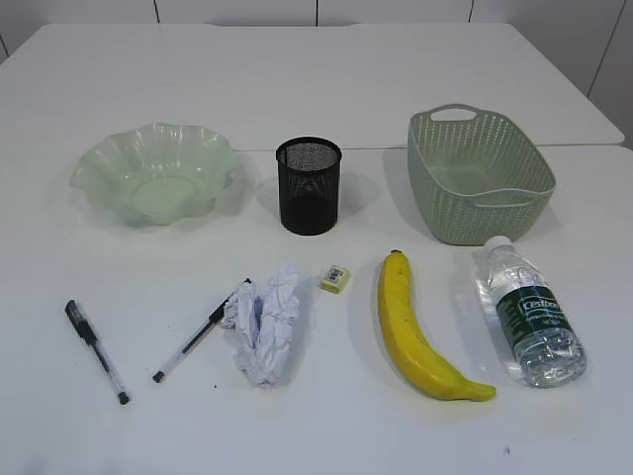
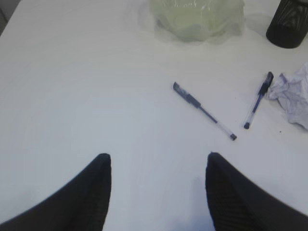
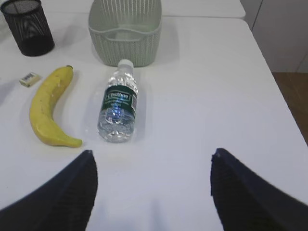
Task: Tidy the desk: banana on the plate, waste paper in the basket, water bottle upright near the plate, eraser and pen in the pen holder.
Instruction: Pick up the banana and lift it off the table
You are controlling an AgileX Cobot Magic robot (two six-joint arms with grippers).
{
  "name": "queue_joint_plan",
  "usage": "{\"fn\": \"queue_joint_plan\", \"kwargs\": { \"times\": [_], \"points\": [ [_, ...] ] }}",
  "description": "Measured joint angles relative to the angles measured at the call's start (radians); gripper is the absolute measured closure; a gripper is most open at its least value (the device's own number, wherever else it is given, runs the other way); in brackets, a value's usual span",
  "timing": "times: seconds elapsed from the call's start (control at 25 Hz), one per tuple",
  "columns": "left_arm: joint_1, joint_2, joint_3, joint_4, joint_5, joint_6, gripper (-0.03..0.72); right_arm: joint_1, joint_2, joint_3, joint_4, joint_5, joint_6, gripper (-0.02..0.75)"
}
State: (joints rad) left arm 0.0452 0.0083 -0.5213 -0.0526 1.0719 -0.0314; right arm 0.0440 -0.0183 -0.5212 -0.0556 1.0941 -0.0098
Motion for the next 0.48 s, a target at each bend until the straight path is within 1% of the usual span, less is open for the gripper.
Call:
{"fn": "queue_joint_plan", "kwargs": {
  "times": [0.16, 0.32, 0.48],
  "points": [
    [0.002, 0.053, -0.036, -0.023, -0.042, 0.000, 0.256, 0.000, 0.113, -0.008, 0.056, -0.081, -0.071, 0.195],
    [0.002, 0.185, -0.050, -0.024, -0.058, 0.000, 0.256, 0.000, 0.284, -0.040, 0.143, -0.164, -0.150, 0.249],
    [0.002, 0.337, -0.052, -0.040, -0.065, 0.000, 0.256, 0.000, 0.429, -0.087, 0.211, -0.207, -0.185, 0.273]
  ]
}}
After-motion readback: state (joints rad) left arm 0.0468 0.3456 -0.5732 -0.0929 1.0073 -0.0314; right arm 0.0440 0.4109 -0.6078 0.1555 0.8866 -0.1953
